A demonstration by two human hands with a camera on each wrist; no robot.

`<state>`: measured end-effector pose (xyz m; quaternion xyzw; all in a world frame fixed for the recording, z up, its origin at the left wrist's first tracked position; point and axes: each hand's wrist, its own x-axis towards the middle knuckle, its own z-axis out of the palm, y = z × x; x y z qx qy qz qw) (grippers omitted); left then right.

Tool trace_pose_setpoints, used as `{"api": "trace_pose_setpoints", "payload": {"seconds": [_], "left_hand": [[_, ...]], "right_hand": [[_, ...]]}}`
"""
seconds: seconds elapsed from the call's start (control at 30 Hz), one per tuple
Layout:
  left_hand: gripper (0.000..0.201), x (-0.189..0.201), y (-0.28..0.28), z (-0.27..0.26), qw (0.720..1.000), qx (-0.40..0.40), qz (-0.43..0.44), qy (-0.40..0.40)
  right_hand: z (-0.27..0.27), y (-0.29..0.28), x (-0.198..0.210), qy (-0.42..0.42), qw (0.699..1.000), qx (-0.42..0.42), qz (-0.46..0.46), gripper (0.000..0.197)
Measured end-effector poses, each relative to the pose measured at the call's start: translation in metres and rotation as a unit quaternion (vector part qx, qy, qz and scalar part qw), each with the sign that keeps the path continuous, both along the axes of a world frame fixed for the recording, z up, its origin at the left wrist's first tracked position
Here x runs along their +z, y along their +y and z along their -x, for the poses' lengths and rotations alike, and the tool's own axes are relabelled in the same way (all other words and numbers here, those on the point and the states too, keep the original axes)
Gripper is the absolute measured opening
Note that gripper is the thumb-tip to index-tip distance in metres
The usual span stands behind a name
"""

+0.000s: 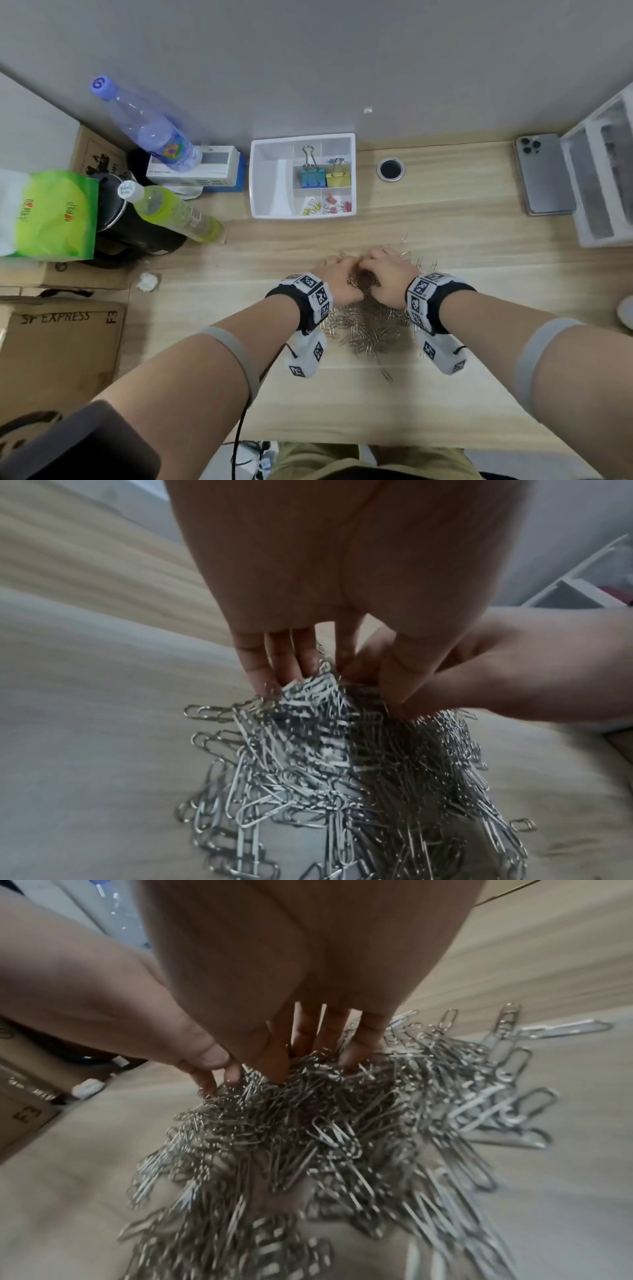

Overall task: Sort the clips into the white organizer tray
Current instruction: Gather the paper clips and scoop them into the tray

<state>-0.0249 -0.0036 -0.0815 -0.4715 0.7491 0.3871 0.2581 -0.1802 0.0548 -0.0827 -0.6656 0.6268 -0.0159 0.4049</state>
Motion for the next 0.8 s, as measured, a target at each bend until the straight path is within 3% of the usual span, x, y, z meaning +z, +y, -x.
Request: {"api": "trace_pose_setpoints", "payload": {"seconds": [0.1, 0.23, 0.4, 0.6, 0.7, 0.8], "left_hand": [[0.071, 0.000, 0.002, -0.002, 1.000, -0.021, -0.020, 0.002], [0.054, 0.006, 0.003, -0.001, 1.000, 0.009, 0.017, 0.013], [0.068, 0.011, -0.006, 0.002, 0.991, 0.047, 0.122, -0.005], [0.071, 0.010, -0.004, 0.013, 0.993, 0.006, 0.116, -0.029], [0.070, 0.009, 0.004, 0.016, 0.994, -0.015, 0.107, 0.002], [0.065, 0.008, 0.008, 0.018, 0.994, -0.040, 0.093, 0.037]], "right_hand": [[0.006, 0.012, 0.005, -0.026, 1.000, 0.001, -0.003, 0.039], [0.023, 0.020, 0.010, 0.005, 0.994, -0.093, 0.051, 0.038], [0.045, 0.009, 0.009, 0.120, 0.979, -0.161, 0.039, 0.061], [0.042, -0.001, -0.001, 0.117, 0.988, -0.096, -0.002, 0.067], [0.029, 0.005, -0.005, 0.052, 0.996, -0.068, 0.005, 0.056], [0.019, 0.013, -0.005, 0.006, 1.000, -0.025, 0.002, 0.065]]}}
